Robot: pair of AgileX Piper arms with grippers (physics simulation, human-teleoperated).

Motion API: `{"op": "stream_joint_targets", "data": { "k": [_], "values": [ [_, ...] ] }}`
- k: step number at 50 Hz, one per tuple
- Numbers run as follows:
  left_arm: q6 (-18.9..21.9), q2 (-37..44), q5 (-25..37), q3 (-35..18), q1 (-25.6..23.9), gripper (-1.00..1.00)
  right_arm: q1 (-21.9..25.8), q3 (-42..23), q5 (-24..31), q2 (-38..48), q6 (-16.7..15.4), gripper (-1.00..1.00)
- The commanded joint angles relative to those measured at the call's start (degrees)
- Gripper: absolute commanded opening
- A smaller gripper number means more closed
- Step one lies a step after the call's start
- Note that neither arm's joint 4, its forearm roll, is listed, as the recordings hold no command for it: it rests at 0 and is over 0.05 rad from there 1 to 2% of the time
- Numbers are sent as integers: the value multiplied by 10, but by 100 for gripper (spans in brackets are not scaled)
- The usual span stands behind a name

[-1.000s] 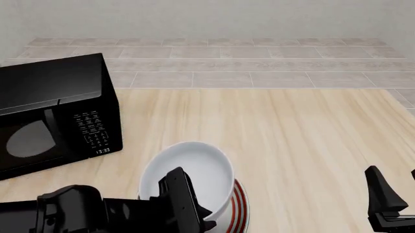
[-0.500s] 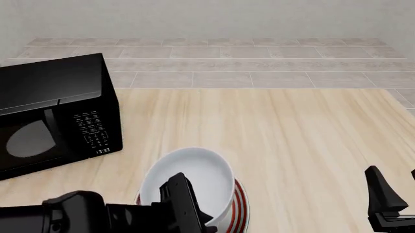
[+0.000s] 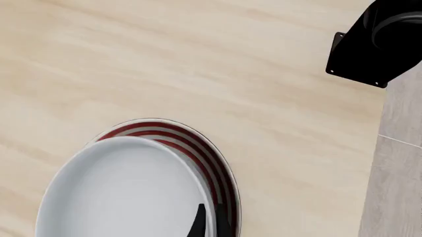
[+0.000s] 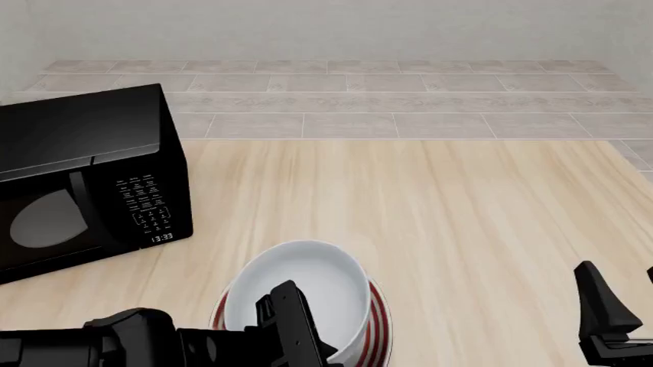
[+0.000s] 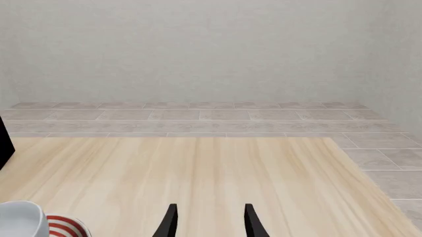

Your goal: Pick up the white bowl and put it on the plate.

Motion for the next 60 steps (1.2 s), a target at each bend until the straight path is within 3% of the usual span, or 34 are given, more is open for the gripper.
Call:
{"op": "stream_joint_targets", "data": {
  "k": [1,23,24,38,60],
  "values": [
    [-14,10,-6,3,-3,-100,1,5,-5,0,0,100],
    [-17,21,-12,3,-2,-100,1,5,-5,0,0,100],
    [-16,23,-14,4,-1,100,1,5,-5,0,0,100],
    [-29,12,-12,2,-3,100,1,5,-5,0,0,100],
    [-18,-20,26,-6,3,100,1,5,-5,0,0,100]
  ]
}}
